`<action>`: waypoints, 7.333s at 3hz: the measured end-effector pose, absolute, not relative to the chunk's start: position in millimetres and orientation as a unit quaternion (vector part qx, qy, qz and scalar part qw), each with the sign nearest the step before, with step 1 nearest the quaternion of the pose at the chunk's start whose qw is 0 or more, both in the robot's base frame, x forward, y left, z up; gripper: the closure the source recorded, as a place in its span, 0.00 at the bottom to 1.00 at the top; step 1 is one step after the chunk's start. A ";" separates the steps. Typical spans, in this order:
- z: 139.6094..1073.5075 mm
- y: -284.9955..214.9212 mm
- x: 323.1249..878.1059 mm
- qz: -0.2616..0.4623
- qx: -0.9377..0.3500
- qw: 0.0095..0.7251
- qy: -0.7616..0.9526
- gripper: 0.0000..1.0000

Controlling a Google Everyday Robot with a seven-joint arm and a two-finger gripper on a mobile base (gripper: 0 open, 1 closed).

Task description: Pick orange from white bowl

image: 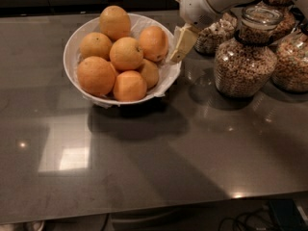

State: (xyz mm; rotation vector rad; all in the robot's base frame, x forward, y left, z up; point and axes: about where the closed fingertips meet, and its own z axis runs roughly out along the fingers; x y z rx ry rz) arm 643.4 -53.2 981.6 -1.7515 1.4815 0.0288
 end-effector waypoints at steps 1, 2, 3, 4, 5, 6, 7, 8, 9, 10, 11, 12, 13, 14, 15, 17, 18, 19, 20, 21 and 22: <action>969.5 -45.3 657.8 0.044 -0.697 0.415 0.584 0.00; 956.8 -39.9 666.0 0.069 -0.696 0.409 0.586 0.00; 956.5 -39.6 666.2 0.069 -0.696 0.409 0.585 0.00; 957.9 -34.4 663.1 0.075 -0.702 0.410 0.578 0.00; 956.9 -25.7 661.9 0.080 -0.712 0.406 0.568 0.13; 956.6 -21.3 661.6 0.080 -0.717 0.403 0.563 0.08; 953.8 -18.5 663.2 0.079 -0.721 0.398 0.563 0.11; 947.5 -18.4 666.7 0.081 -0.722 0.390 0.565 0.15; 941.2 -20.9 670.3 0.082 -0.723 0.382 0.570 0.29; 935.8 -22.8 672.1 0.087 -0.724 0.376 0.571 0.32; 929.6 -22.1 672.9 0.096 -0.728 0.369 0.571 0.33; 916.5 -17.6 676.3 0.110 -0.733 0.353 0.571 0.28; 918.6 -15.5 678.3 0.114 -0.735 0.350 0.570 0.31; 918.7 -15.6 678.3 0.114 -0.735 0.350 0.570 0.50; 921.2 -17.1 678.4 0.114 -0.735 0.350 0.570 0.73; 935.8 -15.7 676.0 0.096 -0.730 0.369 0.566 1.00; 945.9 -18.6 672.0 0.085 -0.727 0.378 0.567 1.00; 966.5 -28.3 665.6 0.058 -0.721 0.386 0.573 1.00; 991.2 -46.1 657.8 0.020 -0.714 0.387 0.583 1.00; 1015.1 -54.3 647.1 -0.010 -0.712 0.394 0.581 1.00; 1015.1 -54.3 647.1 -0.010 -0.712 0.394 0.581 1.00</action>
Offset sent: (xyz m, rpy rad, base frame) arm 0.0328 0.0149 -0.0371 0.0932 0.1260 0.0627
